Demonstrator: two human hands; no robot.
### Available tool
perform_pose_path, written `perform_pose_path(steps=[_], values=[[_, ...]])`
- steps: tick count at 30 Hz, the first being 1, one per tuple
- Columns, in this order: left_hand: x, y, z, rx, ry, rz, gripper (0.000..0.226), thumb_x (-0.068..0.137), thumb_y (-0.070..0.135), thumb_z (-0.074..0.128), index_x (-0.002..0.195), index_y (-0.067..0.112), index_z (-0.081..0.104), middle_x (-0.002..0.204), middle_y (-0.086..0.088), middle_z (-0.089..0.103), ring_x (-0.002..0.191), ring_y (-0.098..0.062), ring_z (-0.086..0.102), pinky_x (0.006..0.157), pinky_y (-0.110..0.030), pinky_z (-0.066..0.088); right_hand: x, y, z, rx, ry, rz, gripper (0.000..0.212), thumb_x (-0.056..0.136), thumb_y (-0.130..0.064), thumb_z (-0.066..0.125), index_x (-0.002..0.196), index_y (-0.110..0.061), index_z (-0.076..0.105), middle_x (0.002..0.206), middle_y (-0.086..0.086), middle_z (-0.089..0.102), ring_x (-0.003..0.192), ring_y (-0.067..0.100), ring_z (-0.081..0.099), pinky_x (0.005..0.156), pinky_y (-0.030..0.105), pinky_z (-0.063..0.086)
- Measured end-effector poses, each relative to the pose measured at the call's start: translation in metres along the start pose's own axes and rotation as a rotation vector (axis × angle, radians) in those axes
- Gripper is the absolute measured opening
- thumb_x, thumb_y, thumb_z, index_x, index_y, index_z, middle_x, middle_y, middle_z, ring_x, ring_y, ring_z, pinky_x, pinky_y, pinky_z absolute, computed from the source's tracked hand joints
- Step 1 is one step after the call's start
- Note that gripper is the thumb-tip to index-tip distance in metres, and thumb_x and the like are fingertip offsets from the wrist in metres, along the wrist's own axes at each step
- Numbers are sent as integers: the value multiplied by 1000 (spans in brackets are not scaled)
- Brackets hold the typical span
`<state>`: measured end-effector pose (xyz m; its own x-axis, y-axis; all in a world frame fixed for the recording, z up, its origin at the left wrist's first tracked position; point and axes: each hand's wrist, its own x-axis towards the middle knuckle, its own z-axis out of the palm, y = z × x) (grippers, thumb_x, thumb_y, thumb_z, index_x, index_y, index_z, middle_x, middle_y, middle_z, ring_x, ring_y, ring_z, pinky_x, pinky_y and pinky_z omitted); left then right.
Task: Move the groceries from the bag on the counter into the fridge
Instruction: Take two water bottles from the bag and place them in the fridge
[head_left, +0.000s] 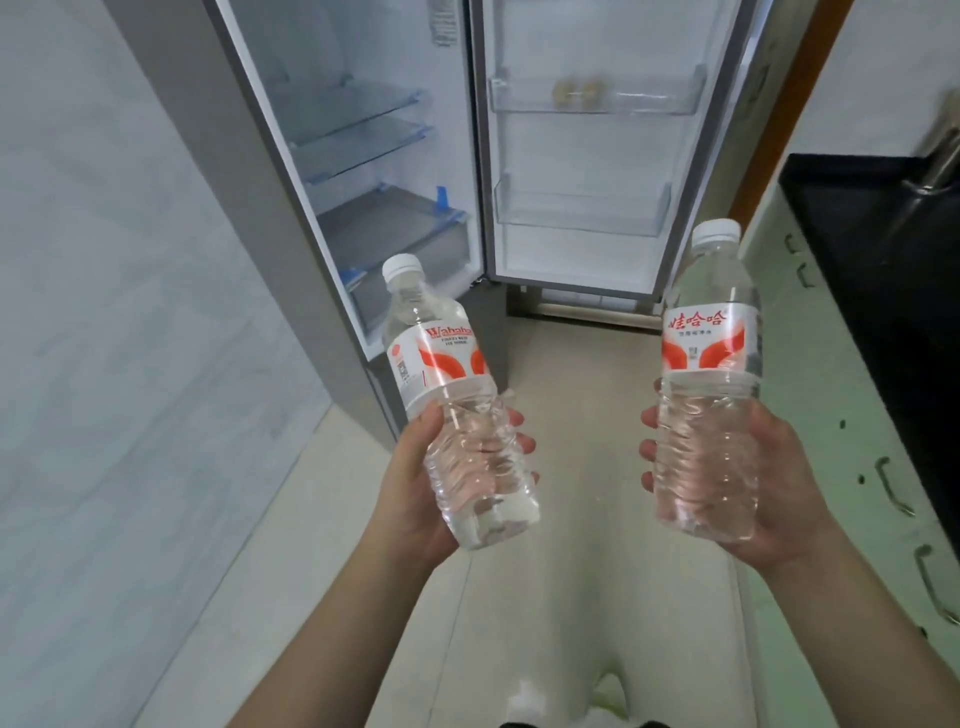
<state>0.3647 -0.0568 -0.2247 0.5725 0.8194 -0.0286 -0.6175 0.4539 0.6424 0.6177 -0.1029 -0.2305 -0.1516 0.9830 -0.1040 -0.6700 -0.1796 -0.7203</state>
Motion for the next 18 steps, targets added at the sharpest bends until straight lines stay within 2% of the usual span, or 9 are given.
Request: perform_pose_path(steps=[4, 5, 8, 11, 12, 13, 15, 16, 18], values=[[45, -4, 7, -26, 81, 23, 58, 49, 42, 91, 93, 7, 73, 89, -11, 70, 78, -24, 69, 72, -43, 57, 36, -29, -24, 27, 47, 30, 41, 82, -39, 48, 99, -11, 73, 90, 9, 70, 70, 23, 69, 63, 37, 58], [58, -4, 9, -25, 82, 30, 58, 50, 41, 91, 93, 6, 73, 89, -12, 70, 78, -25, 69, 71, -43, 57, 45, -38, -31, 21, 51, 37, 41, 82, -39, 48, 101, -11, 72, 92, 9, 70, 71, 24, 68, 64, 37, 58], [92, -4, 19, 5, 86, 34, 56, 51, 41, 91, 93, 7, 73, 89, -12, 70, 78, -25, 69, 71, -41, 58, 71, -63, -48, -19, 21, 49, 48, 72, -45, 66, 103, -10, 72, 97, 10, 71, 77, 25, 70, 67, 39, 58], [122, 1, 27, 15, 113, 59, 58, 48, 41, 92, 92, 7, 74, 89, -12, 70, 78, -26, 70, 67, -41, 58, 99, -83, -64, -18, 25, 115, 44, 89, -42, 45, 99, -10, 73, 98, 10, 70, 77, 25, 70, 67, 38, 59], [131, 3, 28, 14, 121, 69, 59, 48, 41, 92, 92, 6, 74, 89, -12, 70, 78, -26, 70, 67, -41, 58, 108, -88, -64, -25, 9, 122, 44, 91, -42, 44, 100, -11, 73, 98, 10, 70, 79, 25, 70, 68, 38, 59], [139, 5, 29, 14, 126, 78, 59, 49, 41, 92, 93, 6, 74, 90, -12, 70, 79, -26, 70, 67, -41, 58, 117, -90, -65, -32, -12, 120, 41, 87, -45, 53, 102, -12, 73, 99, 10, 70, 80, 25, 70, 69, 39, 58], [152, 10, 27, 17, 133, 92, 60, 50, 42, 91, 95, 6, 73, 92, -13, 70, 80, -27, 70, 67, -41, 58, 136, -94, -63, -35, -79, 127, 52, 63, -49, 78, 100, -13, 74, 98, 9, 71, 81, 24, 70, 69, 39, 59], [158, 14, 24, 16, 141, 100, 62, 49, 41, 92, 96, 6, 73, 92, -13, 70, 81, -27, 70, 67, -42, 58, 146, -95, -60, -40, -109, 151, 58, 53, -49, 84, 98, -14, 75, 96, 8, 72, 80, 23, 70, 69, 38, 59], [167, 23, 15, 5, 147, 119, 62, 50, 41, 91, 96, 6, 72, 92, -13, 70, 80, -27, 70, 68, -42, 58, 166, -96, -54, -43, -154, 195, 61, 45, -49, 88, 94, -14, 77, 91, 8, 72, 78, 21, 70, 69, 37, 59]])
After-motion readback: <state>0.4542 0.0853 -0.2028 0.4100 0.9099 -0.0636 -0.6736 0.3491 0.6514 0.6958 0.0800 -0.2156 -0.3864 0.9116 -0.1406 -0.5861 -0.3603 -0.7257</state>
